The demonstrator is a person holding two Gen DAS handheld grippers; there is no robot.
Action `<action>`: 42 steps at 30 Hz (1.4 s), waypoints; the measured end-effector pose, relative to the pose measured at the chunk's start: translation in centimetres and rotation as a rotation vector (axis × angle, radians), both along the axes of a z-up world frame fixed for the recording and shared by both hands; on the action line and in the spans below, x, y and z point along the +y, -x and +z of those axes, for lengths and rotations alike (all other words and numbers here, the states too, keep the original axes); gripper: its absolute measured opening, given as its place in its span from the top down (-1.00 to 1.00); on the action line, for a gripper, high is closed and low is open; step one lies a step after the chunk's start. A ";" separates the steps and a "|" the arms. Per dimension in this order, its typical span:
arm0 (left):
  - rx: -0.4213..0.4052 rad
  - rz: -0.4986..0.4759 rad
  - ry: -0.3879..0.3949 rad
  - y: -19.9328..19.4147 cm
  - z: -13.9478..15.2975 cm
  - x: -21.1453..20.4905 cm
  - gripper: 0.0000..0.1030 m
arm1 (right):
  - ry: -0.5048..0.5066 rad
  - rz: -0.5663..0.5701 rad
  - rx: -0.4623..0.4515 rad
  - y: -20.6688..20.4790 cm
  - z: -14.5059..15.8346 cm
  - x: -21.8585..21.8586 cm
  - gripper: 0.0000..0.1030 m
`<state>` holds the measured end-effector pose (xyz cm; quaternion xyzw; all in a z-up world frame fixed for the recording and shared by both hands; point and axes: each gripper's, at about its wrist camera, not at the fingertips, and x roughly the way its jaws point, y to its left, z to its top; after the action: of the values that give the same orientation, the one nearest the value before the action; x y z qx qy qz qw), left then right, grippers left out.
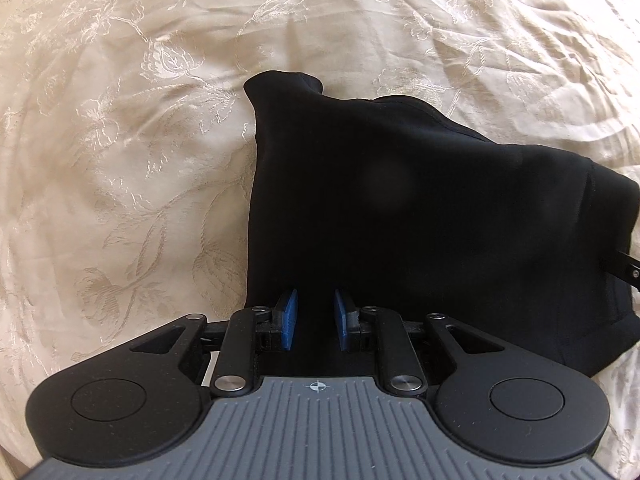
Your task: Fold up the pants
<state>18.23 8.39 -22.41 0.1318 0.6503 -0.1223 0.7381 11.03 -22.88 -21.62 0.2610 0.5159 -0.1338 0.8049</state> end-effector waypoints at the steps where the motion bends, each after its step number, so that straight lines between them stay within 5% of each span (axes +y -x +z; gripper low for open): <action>1: 0.000 0.001 0.002 0.0 0.0 0.1 0.61 | -0.003 0.007 -0.004 0.1 0.1 0.0 -0.04; 9: 0.000 0.001 0.007 -0.1 -0.1 0.1 0.60 | 0.012 0.029 -0.016 1.2 0.7 0.1 -0.05; 18: -0.020 0.008 0.033 0.4 0.2 0.9 0.60 | -0.081 0.027 -0.062 0.0 -0.6 -0.5 -0.14; 20: -0.031 0.015 0.047 0.6 0.6 1.3 0.60 | -0.133 0.022 -0.063 0.1 -0.6 -1.1 -0.02; 21: -0.036 0.020 0.059 0.7 0.9 1.7 0.60 | -0.141 0.014 -0.058 0.2 -0.4 -1.3 0.29; 24: -0.062 0.023 0.073 1.1 1.9 2.4 0.60 | -0.161 -0.005 -0.077 0.8 1.1 -1.6 0.73; 31: -0.142 -0.009 0.111 0.8 4.4 2.3 0.60 | -0.029 0.078 -0.174 3.2 8.1 1.4 0.76; 36: -0.179 -0.043 0.106 -2.2 4.4 -0.4 0.60 | 0.019 0.000 -0.021 3.5 3.9 0.7 0.76; 42: -0.161 -0.044 0.025 -6.6 0.7 -3.2 0.60 | 0.026 -0.004 0.012 3.2 2.1 0.6 0.74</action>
<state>24.85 5.14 -21.75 0.1461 0.5842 -0.1356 0.7867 7.81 -22.30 -19.49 0.2506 0.5185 -0.1436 0.8048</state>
